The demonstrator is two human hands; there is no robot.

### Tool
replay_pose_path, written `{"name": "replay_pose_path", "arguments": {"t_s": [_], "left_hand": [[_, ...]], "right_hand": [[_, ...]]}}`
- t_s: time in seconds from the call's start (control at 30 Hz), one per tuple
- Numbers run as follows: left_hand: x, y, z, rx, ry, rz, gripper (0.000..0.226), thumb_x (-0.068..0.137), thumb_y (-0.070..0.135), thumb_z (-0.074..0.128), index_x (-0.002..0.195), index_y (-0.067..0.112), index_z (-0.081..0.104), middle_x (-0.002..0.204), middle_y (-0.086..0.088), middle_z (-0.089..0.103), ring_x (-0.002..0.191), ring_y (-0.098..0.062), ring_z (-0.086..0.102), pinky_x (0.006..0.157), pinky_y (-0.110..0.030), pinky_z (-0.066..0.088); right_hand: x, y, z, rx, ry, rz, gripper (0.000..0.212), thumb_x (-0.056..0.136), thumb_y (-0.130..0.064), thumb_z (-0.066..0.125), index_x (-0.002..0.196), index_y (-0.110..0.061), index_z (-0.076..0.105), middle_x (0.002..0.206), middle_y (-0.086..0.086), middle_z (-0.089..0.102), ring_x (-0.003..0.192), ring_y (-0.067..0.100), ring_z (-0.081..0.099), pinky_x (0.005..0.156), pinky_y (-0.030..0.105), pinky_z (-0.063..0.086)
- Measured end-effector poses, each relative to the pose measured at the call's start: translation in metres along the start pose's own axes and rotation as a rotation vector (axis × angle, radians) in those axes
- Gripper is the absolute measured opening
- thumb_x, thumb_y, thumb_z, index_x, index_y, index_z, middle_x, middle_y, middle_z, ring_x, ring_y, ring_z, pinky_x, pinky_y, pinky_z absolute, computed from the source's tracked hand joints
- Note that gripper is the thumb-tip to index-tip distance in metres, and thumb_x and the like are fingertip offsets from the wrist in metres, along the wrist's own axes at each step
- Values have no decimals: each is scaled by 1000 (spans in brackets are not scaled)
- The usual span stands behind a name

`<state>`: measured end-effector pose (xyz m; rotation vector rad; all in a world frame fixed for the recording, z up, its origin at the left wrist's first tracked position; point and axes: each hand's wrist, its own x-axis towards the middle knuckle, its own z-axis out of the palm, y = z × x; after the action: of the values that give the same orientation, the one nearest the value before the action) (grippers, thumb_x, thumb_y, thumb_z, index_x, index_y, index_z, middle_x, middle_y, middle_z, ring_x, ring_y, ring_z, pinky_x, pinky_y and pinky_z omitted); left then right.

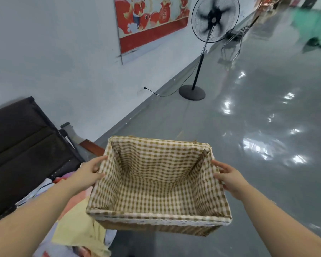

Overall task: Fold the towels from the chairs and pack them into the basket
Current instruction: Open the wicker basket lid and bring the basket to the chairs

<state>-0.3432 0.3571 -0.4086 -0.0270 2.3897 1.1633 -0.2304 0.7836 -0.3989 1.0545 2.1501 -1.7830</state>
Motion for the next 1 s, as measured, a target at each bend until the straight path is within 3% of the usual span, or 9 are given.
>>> {"name": "replay_pose_path", "arguments": {"t_s": [0.1, 0.2, 0.33, 0.43, 0.53, 0.6, 0.73, 0.87, 1.0], "left_hand": [[-31, 0, 18, 38, 2, 39, 67, 90, -1, 54, 141, 39, 36, 143, -2, 45, 132, -24, 42, 100, -39, 44], [-62, 4, 39, 89, 16, 87, 70, 91, -2, 51, 146, 34, 29, 137, -2, 49, 121, -23, 54, 72, -22, 49], [-97, 5, 52, 180, -48, 113, 73, 91, 4, 50, 146, 43, 23, 80, -3, 48, 59, -14, 50, 48, -21, 32], [-110, 8, 55, 240, -58, 150, 72, 89, 4, 49, 145, 44, 26, 72, -16, 56, 43, -7, 32, 45, -21, 27], [-113, 4, 52, 254, -77, 182, 74, 88, 3, 49, 145, 44, 26, 105, -20, 65, 49, -10, 40, 48, -23, 34], [-116, -5, 45, 238, -108, 218, 76, 88, 3, 49, 145, 48, 26, 99, 5, 37, 65, -18, 54, 54, -31, 42], [-127, -28, 17, 238, -111, 275, 69, 91, -3, 48, 147, 35, 30, 146, -5, 41, 118, -40, 53, 77, -33, 52], [-126, -76, -28, 231, -177, 307, 63, 91, 1, 50, 142, 36, 37, 103, -2, 56, 51, -13, 48, 47, -23, 37], [-127, -128, -81, 243, -265, 254, 63, 90, 0, 52, 137, 40, 41, 84, 8, 38, 62, -20, 42, 51, -29, 36]], "right_hand": [[-24, 17, -16, 38, 37, -15, 47, 92, 3, 52, 131, -24, 57, 102, 1, 66, 91, 29, 64, 84, 48, 53], [-49, 34, -32, 54, 60, -27, 46, 92, 3, 51, 129, -25, 57, 96, 0, 65, 94, 34, 60, 94, 56, 46], [-81, 57, -51, 70, 104, 15, 46, 91, 5, 52, 128, -23, 59, 96, 3, 65, 88, 28, 55, 88, 50, 49], [-102, 72, -62, 96, 135, 38, 49, 90, 6, 53, 129, -22, 59, 95, 8, 65, 85, 27, 50, 75, 41, 45], [-124, 81, -61, 125, 182, 55, 48, 90, 7, 53, 128, -22, 60, 92, 8, 64, 83, 27, 50, 70, 38, 45], [-144, 85, -50, 147, 217, 62, 48, 91, 7, 52, 127, -22, 60, 92, 6, 66, 82, 27, 53, 65, 34, 47], [-180, 94, -11, 180, 263, 52, 48, 91, 6, 53, 128, -24, 60, 95, 10, 66, 84, 27, 48, 69, 39, 44], [-219, 111, 50, 218, 319, 62, 48, 91, 3, 53, 128, -27, 60, 106, 19, 67, 82, 26, 47, 71, 40, 43], [-263, 124, 124, 245, 365, 80, 48, 92, 4, 53, 129, -27, 59, 94, 13, 63, 73, 24, 46, 64, 38, 42]]}}
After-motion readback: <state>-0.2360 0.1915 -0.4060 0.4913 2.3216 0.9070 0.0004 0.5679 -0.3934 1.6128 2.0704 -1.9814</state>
